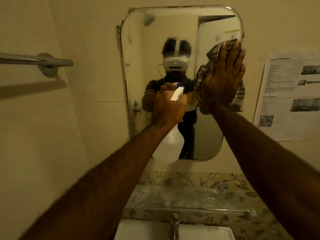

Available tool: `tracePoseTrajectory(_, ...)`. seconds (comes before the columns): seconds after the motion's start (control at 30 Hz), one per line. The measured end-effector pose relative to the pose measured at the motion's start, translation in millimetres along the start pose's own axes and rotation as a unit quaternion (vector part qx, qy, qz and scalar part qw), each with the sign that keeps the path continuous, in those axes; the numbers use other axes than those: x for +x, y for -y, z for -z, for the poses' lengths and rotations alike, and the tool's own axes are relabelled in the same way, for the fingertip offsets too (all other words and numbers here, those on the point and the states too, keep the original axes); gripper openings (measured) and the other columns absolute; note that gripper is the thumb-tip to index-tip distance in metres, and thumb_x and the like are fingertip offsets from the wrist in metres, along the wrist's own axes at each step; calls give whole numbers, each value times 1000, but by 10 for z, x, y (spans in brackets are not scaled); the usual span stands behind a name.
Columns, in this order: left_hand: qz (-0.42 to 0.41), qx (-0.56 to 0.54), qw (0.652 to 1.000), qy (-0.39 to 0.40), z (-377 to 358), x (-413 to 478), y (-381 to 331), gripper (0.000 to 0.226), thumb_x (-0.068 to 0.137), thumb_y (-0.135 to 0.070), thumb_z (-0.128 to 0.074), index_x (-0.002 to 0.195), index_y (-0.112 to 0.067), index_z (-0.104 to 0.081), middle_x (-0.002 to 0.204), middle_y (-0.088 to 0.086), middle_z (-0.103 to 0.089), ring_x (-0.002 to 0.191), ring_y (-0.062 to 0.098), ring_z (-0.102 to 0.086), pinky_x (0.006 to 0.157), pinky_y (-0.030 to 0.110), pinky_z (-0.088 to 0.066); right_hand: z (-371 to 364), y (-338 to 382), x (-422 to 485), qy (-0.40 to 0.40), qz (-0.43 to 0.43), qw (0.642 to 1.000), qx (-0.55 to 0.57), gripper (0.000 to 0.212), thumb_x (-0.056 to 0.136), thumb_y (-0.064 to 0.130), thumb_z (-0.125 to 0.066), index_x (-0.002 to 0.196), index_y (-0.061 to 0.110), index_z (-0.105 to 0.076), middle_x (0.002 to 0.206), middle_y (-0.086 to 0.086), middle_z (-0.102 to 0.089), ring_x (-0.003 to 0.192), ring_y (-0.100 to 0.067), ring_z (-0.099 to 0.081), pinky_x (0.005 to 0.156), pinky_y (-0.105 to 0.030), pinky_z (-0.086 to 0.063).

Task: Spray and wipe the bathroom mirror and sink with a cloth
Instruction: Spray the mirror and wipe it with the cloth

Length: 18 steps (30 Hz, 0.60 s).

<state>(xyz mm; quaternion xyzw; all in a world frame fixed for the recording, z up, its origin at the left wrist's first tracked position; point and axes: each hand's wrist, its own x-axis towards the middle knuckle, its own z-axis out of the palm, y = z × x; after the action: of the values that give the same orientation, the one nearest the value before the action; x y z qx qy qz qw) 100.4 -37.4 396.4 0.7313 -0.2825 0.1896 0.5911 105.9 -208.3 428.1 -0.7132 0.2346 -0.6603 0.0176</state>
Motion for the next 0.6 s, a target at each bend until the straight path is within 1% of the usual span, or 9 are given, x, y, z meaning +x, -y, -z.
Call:
tracePoseTrajectory(0.1,5,15,1000,-18,223,210,-76,30,88,-37,-60,102,-12,-70,79,5,-72,62,18,-72,53,39,-62,30,241,308,-12,-3,1000,-20,59,107,45,-21,162,26,-20,170,-12,-18,157,-35,-14,126,-54,-13)
tracePoseTrajectory(0.17,-7,22,999,-25,387,285,-147,26,90,-34,-60,98,-12,-72,77,4,-73,63,16,-72,55,40,-62,32,395,426,-20,-4,999,-25,60,105,48,-21,162,29,-21,169,-12,-19,156,-36,-15,125,-56,-13)
tracePoseTrajectory(0.23,-18,16,999,-35,550,341,-204,23,93,-26,-59,93,-8,-73,75,6,-73,60,16,-72,52,38,-62,28,557,511,-21,-1,1000,-19,60,104,50,-21,162,31,-22,169,-12,-19,156,-36,-15,125,-56,-11)
tracePoseTrajectory(0.3,-11,11,998,-56,718,387,-249,23,92,-24,-58,92,-6,-73,72,5,-71,55,16,-70,49,35,-60,25,735,594,-24,5,1000,-7,60,104,50,-21,161,32,-22,169,-13,-18,156,-36,-15,125,-57,-11)
tracePoseTrajectory(0.37,2,8,997,-76,867,439,-256,21,92,-22,-58,95,-7,-72,66,1,-68,46,11,-65,43,27,-55,23,919,666,-25,15,1000,1,60,104,50,-20,161,33,-22,169,-12,-18,156,-36,-14,125,-57,-11)
tracePoseTrajectory(0.43,5,15,996,-93,999,476,-246,17,92,-20,-57,92,-9,-70,64,-2,-65,41,7,-62,39,20,-48,9,1104,721,-20,31,999,15,60,104,49,-19,161,33,-22,169,-12,-18,157,-36,-14,125,-57,-10)
tracePoseTrajectory(0.5,-1,24,994,-102,1114,483,-230,13,93,-20,-58,87,-13,-66,65,-3,-64,40,7,-61,37,16,-46,-32,1291,744,-17,53,998,26,59,104,48,-18,161,33,-23,169,-11,-20,157,-36,-15,125,-57,-10)
tracePoseTrajectory(0.57,5,22,994,-110,1215,481,-199,5,94,-21,-58,90,-19,-61,68,-5,-61,45,10,-61,37,15,-45,-89,1479,740,-11,82,996,36,58,105,48,-18,160,33,-25,169,-10,-22,156,-35,-16,125,-57,-10)
tracePoseTrajectory(0.6,9,23,993,-115,1266,480,-179,6,94,-22,-58,94,-18,-62,69,-5,-61,48,12,-61,37,15,-45,-125,1573,722,-8,99,994,43,57,105,47,-19,160,33,-26,169,-10,-23,156,-35,-17,125,-56,-10)
